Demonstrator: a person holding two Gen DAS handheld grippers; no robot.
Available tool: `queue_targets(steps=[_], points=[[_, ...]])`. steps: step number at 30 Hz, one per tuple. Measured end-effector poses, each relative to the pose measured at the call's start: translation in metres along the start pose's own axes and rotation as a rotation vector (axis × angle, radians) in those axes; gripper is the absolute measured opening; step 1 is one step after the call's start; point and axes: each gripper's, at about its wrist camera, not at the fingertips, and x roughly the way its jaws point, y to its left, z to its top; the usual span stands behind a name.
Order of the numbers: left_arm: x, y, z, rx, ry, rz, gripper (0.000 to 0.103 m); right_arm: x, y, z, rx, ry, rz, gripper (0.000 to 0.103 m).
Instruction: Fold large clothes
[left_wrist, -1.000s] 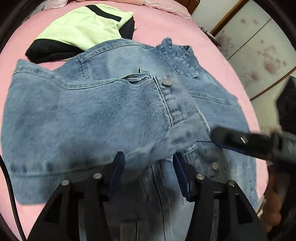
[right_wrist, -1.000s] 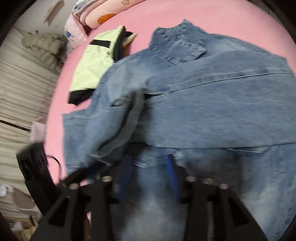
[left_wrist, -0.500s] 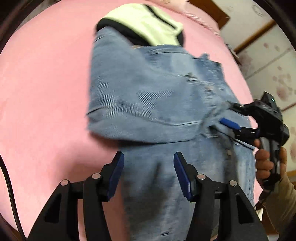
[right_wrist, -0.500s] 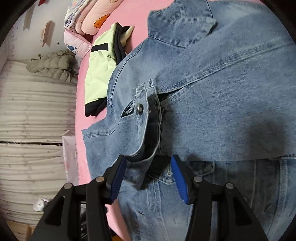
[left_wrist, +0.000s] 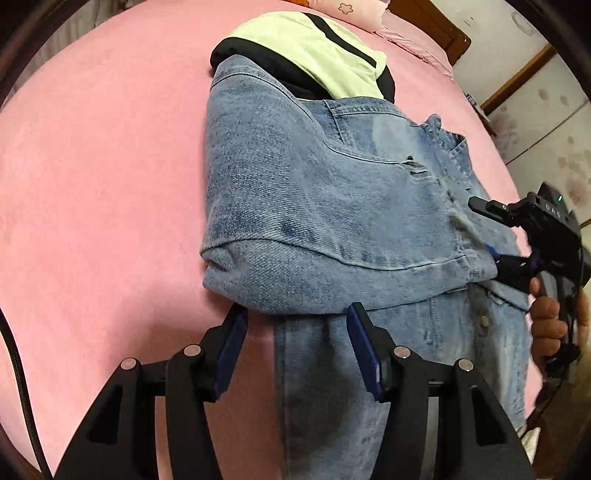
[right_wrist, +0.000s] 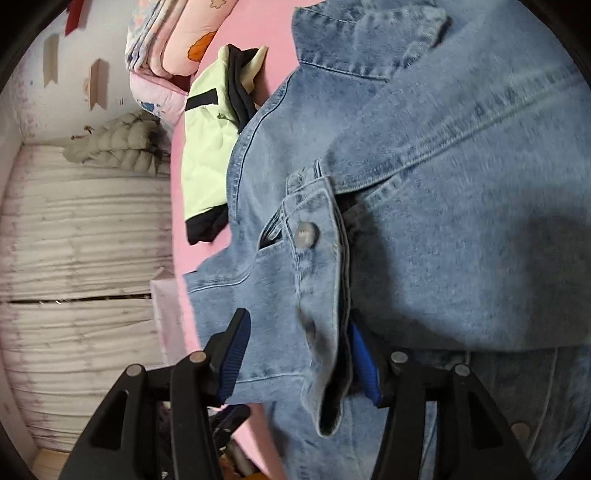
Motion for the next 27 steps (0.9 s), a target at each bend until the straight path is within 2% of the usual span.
queue_targets(steps=[2,4,7,10,14,18,22,24,27], points=[[0.002,0.001,0.0,0.001,0.002,0.015,0.054,-0.001,0.005,0.0,-0.043,-0.009,-0.048,0.041],[0.002,0.001,0.0,-0.007,0.0,0.021,0.054,-0.004,0.011,-0.002,-0.101,-0.008,-0.122,0.006],[0.003,0.0,0.0,-0.012,-0.003,0.035,0.054,-0.022,0.039,-0.012,-0.244,-0.06,-0.181,0.004],[0.005,-0.005,-0.001,-0.008,-0.006,0.048,0.056,-0.046,0.078,-0.025,-0.39,-0.125,-0.191,0.003],[0.011,-0.02,0.003,0.0,-0.045,0.098,0.059,-0.099,0.147,-0.043,-0.632,-0.287,-0.173,0.003],[0.022,-0.033,0.015,-0.044,-0.08,0.138,0.059,-0.137,0.182,-0.043,-0.727,-0.431,-0.151,0.003],[0.033,-0.048,0.033,-0.058,-0.121,0.195,0.058,-0.172,0.185,-0.037,-0.748,-0.565,-0.187,0.003],[0.036,-0.052,0.039,-0.06,-0.133,0.2,0.048,-0.181,0.173,-0.033,-0.724,-0.603,-0.239,0.003],[0.042,-0.06,0.046,-0.043,-0.131,0.197,0.044,-0.187,0.137,-0.025,-0.659,-0.632,-0.357,0.003]])
